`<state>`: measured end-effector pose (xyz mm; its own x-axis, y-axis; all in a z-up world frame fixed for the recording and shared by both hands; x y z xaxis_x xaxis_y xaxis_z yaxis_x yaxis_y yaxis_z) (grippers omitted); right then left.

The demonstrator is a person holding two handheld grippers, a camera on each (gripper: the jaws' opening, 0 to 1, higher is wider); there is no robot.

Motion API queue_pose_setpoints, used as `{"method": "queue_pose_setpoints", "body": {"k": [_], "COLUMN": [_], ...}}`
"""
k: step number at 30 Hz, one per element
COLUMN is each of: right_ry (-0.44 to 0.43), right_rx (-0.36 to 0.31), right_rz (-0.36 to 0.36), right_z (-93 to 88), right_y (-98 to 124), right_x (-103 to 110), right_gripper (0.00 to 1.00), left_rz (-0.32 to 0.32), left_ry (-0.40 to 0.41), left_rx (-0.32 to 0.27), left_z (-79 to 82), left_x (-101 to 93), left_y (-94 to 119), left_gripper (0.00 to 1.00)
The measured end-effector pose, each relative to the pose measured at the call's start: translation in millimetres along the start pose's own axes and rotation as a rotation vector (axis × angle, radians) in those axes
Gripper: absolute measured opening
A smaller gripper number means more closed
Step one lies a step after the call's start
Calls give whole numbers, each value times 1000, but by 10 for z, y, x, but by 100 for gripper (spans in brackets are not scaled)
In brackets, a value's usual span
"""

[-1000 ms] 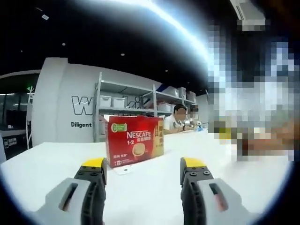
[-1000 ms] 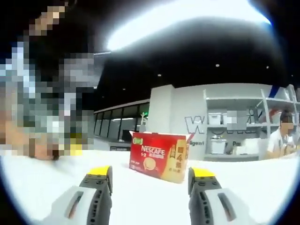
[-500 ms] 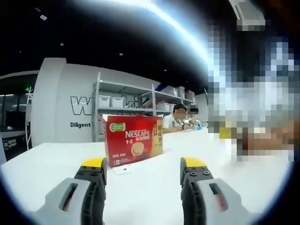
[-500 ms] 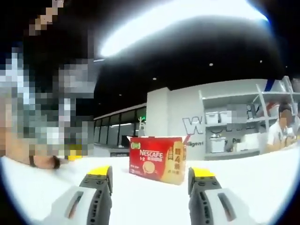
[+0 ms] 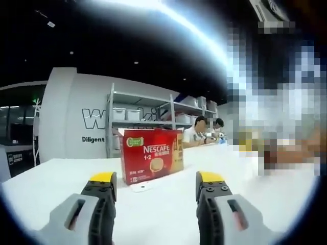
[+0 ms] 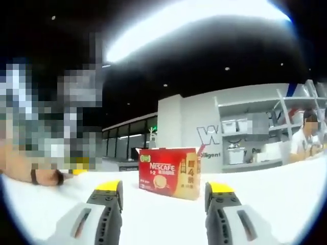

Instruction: Tear open the coffee pouch, take out the coffee, and pour the coffee from the pouch into the cup

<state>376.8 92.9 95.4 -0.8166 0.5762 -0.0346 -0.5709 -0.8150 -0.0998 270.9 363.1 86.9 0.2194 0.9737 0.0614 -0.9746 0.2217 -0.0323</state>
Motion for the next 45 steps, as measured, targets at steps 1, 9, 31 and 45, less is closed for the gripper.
{"method": "queue_pose_setpoints", "body": {"k": [1, 9, 31, 45], "right_ry": [-7, -19, -18, 6], "right_rx": [-2, -9, -18, -12], "right_rz": [-1, 9, 13, -1], "right_z": [2, 12, 43, 88], "right_y": [4, -5, 82, 71], "right_x": [2, 42, 52, 123], "right_gripper": [65, 64, 64, 64], "left_rz": [-1, -12, -33, -3], "left_ry": [-5, -47, 25, 37], "left_rx": [6, 49, -9, -22], "left_z": [-11, -83, 0, 29], "left_x": [-7, -62, 1, 149], "left_y": [0, -19, 0, -23], "left_gripper": [64, 63, 63, 63]}}
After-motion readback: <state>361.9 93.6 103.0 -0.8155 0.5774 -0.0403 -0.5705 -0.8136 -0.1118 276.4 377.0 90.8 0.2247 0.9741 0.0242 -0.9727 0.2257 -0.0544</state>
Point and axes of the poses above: the point that each gripper's makers call its tool centre point, and the gripper's own axes: y roughly backward along the fingers, x roughly to its left, z roughly out of its top, the point moved 1 cm from there along y, roughly backward along the fingers, and after that the axes turned 7 degrees about x, right-handed, at the moved point
